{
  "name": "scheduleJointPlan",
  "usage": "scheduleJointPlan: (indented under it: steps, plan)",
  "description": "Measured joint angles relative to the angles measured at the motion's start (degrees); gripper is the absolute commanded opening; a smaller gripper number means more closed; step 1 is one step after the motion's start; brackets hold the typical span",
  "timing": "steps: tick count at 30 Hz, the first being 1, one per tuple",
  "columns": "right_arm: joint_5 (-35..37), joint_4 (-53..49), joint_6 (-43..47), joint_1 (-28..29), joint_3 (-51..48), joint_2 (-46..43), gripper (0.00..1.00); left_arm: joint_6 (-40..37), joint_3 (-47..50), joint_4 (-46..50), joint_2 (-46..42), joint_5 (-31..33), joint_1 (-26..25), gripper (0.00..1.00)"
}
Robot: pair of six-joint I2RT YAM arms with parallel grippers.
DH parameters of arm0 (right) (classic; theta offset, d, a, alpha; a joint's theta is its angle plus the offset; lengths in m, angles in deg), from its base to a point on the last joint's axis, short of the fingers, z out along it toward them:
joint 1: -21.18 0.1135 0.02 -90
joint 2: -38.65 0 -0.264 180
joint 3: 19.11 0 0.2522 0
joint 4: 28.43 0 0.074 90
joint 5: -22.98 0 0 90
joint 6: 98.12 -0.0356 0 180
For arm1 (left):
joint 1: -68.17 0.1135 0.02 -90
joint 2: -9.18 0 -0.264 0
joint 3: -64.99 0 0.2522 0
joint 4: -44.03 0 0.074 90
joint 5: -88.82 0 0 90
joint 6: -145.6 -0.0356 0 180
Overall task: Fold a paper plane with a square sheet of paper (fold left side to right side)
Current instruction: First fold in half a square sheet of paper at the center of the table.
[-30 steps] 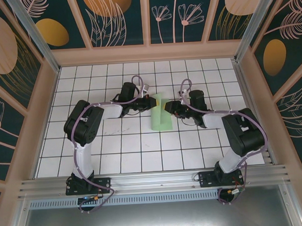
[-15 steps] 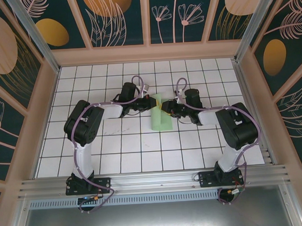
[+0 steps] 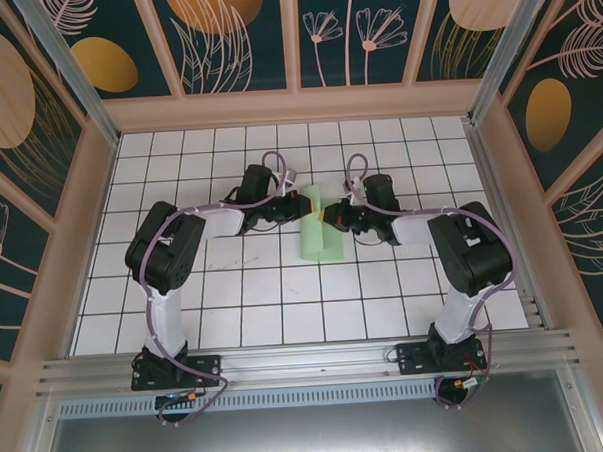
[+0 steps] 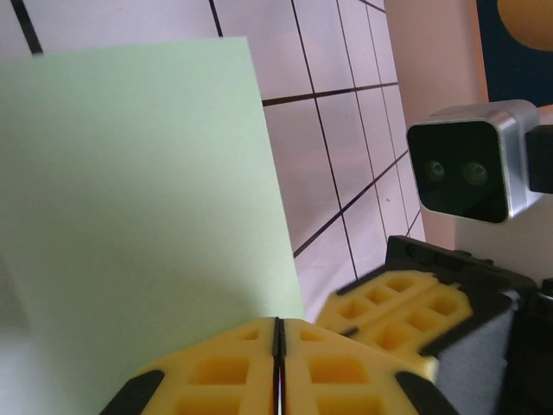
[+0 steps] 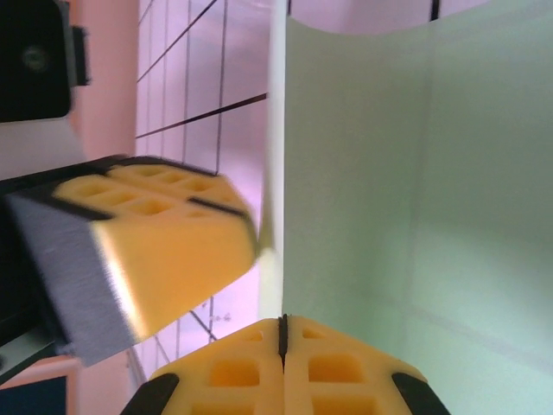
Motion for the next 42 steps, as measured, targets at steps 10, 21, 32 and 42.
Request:
scheduleJointPlan:
  steps: [10,21,32,42]
  plan:
    - [7.96,-10.56,6.47,-0.07,2.73,0.00,0.03,-6.01,0.02,7.87,-8.13,8.33,0.00,0.42]
    - [12.61,-14.34,7.56,-0.13,2.73,0.00,0.05,-7.08,0.09,12.02,-3.23,11.85,-0.26,0.55]
    - [14.86,-15.23,8.17,-0.13,2.29,0.00,0.06,-7.06,-3.04,13.73,1.79,12.63,-2.60,0.51]
    - [16.33,-16.74,9.03,-0.13,1.57,-0.96,0.19,-7.96,-7.26,17.86,4.57,16.83,-3.98,0.38]
